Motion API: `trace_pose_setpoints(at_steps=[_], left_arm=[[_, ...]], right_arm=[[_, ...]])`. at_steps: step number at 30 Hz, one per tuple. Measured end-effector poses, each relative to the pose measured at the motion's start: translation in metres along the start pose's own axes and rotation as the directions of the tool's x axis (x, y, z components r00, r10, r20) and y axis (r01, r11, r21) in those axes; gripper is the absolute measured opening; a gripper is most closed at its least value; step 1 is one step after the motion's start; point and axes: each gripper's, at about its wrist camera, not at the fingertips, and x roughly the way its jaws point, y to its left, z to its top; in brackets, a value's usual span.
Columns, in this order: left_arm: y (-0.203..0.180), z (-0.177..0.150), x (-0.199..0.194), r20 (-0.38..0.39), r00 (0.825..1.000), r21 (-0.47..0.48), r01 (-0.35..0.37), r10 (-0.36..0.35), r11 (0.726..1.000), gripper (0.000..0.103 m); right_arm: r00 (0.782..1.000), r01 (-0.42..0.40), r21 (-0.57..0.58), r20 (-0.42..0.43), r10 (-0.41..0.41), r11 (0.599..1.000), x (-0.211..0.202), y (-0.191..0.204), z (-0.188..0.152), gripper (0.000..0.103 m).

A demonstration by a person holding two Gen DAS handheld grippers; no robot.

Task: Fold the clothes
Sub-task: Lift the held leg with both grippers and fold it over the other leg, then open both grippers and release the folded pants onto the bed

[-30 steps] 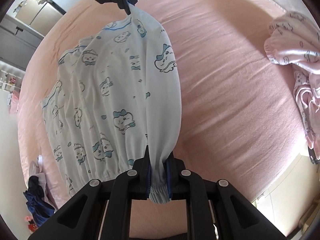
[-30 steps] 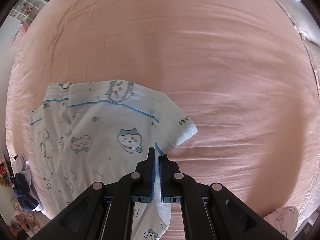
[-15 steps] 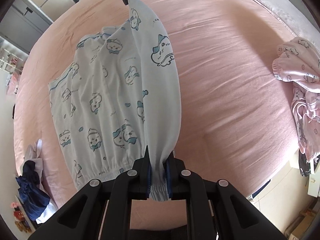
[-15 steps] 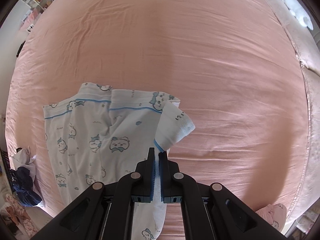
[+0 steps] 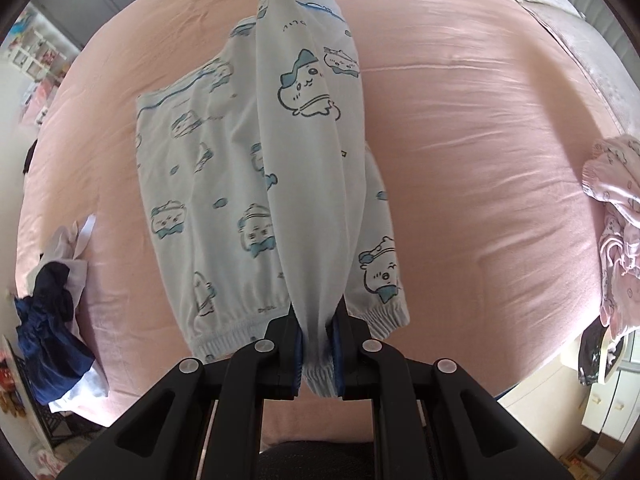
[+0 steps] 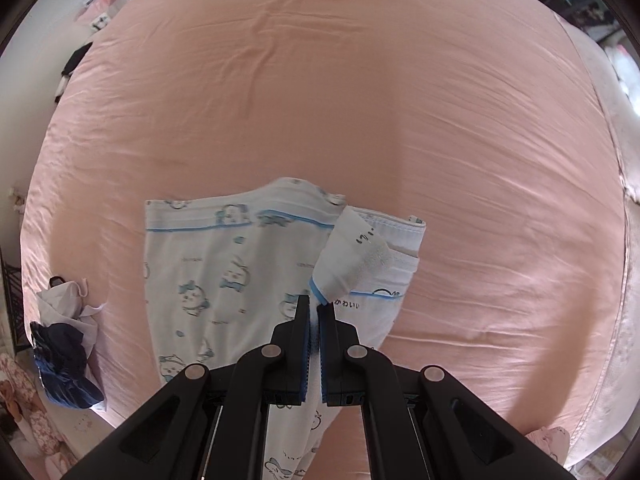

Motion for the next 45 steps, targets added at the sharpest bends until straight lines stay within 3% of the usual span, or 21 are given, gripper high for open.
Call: trace_pose_setpoints(at_steps=[12,26,35,41,45], left_arm=[[0.029,-0.029,-0.013,-0.017,1.000,-0.092,0.003,-0.005,0.996,0.010],[0.070,-0.039,0.010,-0.077,0.997,-0.176,-0.009,-0.005,0.984,0.010],[0.093,-0.046,0.026,-0.118,0.989,-0.273,0.053,-0.088,0.961,0.011],[0.102,-0.048,0.029,-0.146,0.987,-0.312,0.021,-0.069,0.950,0.014],[0.104,-0.049,0.033,-0.170,0.984,-0.313,-0.011,-0.045,0.950,0.023]], right_arm=[[1.000,-0.009,-0.090,-0.012,0.008,0.996,0.011,0.066,0.020,0.000],[1.000,-0.028,-0.187,-0.019,0.025,0.982,0.036,0.142,0.031,0.000],[0.998,-0.041,-0.183,-0.052,0.032,0.982,0.071,0.164,0.034,0.000],[0.997,-0.058,-0.165,-0.057,0.050,0.984,0.078,0.164,0.036,0.000],[0.996,-0.075,-0.184,-0.052,0.066,0.980,0.077,0.171,0.036,0.005]])
